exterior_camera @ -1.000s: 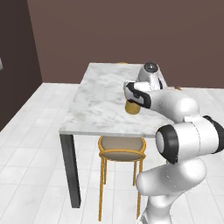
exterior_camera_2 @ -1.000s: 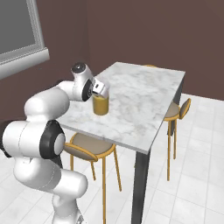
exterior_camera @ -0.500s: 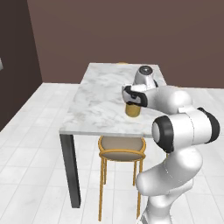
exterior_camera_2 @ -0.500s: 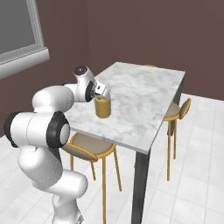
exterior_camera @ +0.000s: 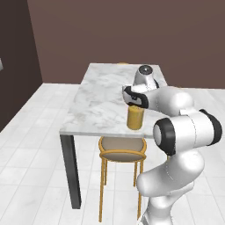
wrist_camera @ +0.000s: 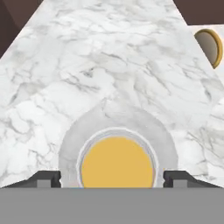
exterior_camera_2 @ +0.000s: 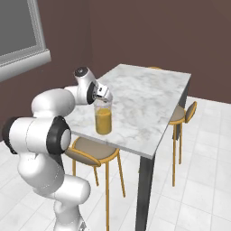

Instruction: Place the pitcher and cup on the dining counter for serving.

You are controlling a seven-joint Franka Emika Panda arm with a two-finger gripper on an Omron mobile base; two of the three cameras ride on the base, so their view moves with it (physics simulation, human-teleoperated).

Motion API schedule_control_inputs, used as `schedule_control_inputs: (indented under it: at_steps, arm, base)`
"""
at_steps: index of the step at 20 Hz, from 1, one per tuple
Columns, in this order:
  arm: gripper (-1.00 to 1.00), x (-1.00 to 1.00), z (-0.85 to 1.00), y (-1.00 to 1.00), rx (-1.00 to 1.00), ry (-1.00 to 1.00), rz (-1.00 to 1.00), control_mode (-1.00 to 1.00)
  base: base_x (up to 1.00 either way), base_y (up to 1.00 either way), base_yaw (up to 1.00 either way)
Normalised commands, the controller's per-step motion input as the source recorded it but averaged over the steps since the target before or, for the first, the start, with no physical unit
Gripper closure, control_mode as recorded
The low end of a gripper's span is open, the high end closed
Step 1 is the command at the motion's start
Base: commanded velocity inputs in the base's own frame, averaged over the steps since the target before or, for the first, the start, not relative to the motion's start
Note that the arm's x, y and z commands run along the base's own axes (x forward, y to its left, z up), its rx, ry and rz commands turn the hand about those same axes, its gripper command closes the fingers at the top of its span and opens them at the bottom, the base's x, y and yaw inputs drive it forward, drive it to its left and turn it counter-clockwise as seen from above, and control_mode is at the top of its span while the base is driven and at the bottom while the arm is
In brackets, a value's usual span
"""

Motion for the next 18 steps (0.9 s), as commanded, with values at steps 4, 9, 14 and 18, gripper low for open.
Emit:
schedule_control_inputs:
  at_steps: [4, 9, 14, 18]
  arm:
    - [-1.0, -0.58, 0.66, 0.0, 0.0, 0.0, 0.0, -1.0]
    - [-1.0, -0.95, 0.58, 0.0, 0.0, 0.0, 0.0, -1.0]
    - [-1.0, -1.0, 0.2, 0.0, 0.0, 0.0, 0.0, -1.0]
    - [-1.0, -1.0, 0.0, -0.03, 0.0, 0.0, 0.0, -1.0]
  base:
    - [0.0, 0.0, 0.0]
    - [0.0, 0.0, 0.0]
    - [0.0, 0.0, 0.0]
    - [0.0, 0.0, 0.0]
